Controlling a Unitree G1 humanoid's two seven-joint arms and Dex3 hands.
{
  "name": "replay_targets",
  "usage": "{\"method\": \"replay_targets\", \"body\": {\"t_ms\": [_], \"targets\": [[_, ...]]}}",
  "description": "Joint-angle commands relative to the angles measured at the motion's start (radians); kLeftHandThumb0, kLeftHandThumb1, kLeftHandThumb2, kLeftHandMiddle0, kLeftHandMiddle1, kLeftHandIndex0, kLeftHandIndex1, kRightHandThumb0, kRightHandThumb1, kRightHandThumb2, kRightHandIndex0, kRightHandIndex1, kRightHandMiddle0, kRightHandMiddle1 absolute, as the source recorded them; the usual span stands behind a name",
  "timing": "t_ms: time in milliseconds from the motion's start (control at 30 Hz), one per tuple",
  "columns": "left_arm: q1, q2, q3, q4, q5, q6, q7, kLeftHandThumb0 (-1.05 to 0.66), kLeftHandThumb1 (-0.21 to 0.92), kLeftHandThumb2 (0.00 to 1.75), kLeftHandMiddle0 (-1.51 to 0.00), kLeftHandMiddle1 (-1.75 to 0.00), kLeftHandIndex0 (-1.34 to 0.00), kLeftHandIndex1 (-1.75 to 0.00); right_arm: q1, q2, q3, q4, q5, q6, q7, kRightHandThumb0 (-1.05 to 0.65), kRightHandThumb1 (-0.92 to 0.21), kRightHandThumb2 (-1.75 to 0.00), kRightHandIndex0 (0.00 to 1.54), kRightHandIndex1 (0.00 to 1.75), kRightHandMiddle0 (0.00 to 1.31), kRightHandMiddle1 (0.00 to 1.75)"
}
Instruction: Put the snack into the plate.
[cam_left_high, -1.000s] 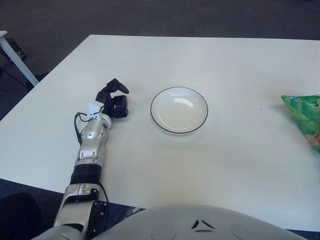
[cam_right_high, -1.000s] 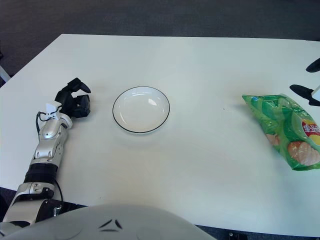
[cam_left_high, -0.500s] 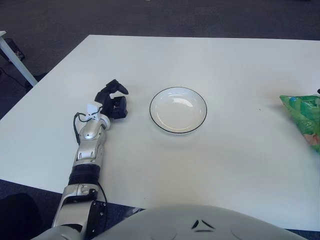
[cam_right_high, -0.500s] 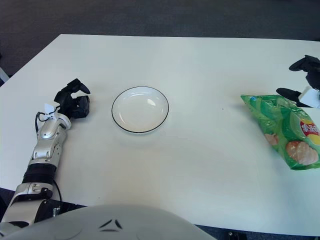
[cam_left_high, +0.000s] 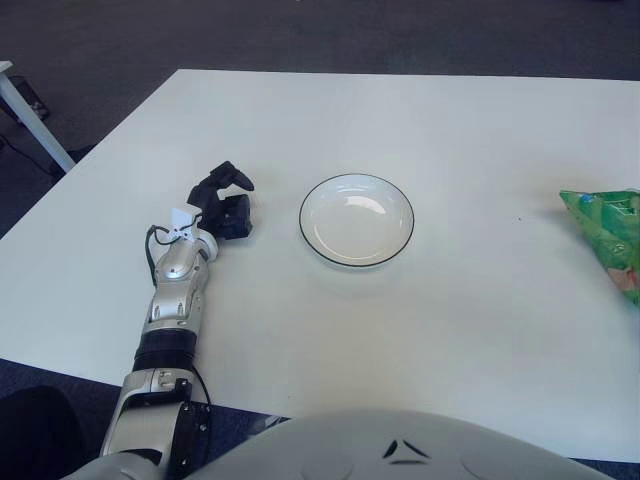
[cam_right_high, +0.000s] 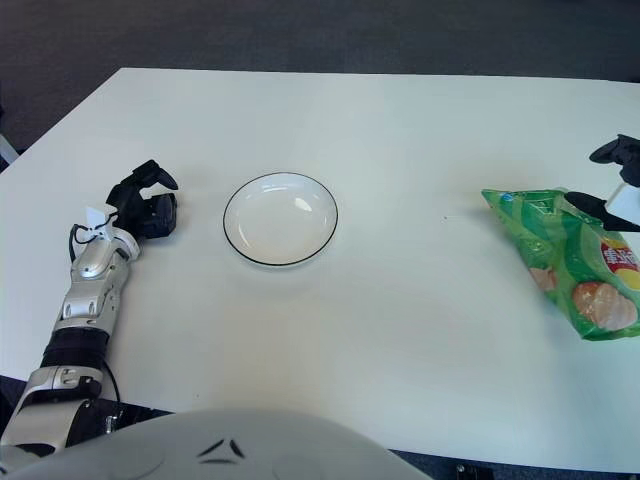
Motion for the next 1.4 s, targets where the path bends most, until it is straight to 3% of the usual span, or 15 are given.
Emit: {"method": "replay_targets", "body": {"t_ms": [0,167,500,1067,1367], "targets": [[0.099,-0.02,-0.007,0.073,0.016,0.01,0.001,-0.46,0.37,1.25,-1.27,-1.75,-0.57,-1.75,-0.038,-0.009,0.062,0.041,-0.008,-0.002,0.019,-0.78,-0.92,-0.92,0.01,0.85,0.0,0.54],[0.094,-0.015,-0.005,0.084,0.016,0.007,0.003,-0.46,0.37,1.25,-1.26,-1.75,-0.57,-1.75,-0.094,0.015,0.142,0.128,-0.01,-0.027,0.003,-0.84,-0.92,-1.0,0.0,0.71,0.0,0.44],[0.089,-0.018,0.002,0.091,0.015,0.006,0.021,-0.46,0.37,1.26,-1.27,-1.75,-0.57,-1.75,-0.17,0.056,0.204,0.215,0.035,-0.071,-0.002,-0.85,-0.92,-1.04,0.0,0.62,0.0,0.42],[0.092,-0.02,0.008,0.101,0.019,-0.018,0.024,-0.47,0.34,1.29,-1.28,-1.75,-0.6,-1.75,-0.294,0.172,0.304,0.22,0.089,-0.099,0.033,-0.77,-0.92,-1.01,0.06,0.63,0.0,0.5],[0.099,-0.02,0.003,0.1,0.019,-0.023,0.016,-0.47,0.34,1.29,-1.28,-1.75,-0.6,-1.75,-0.442,0.225,0.419,0.336,0.028,-0.119,0.018,-0.73,-0.92,-1.02,0.11,0.78,0.0,0.56]]}}
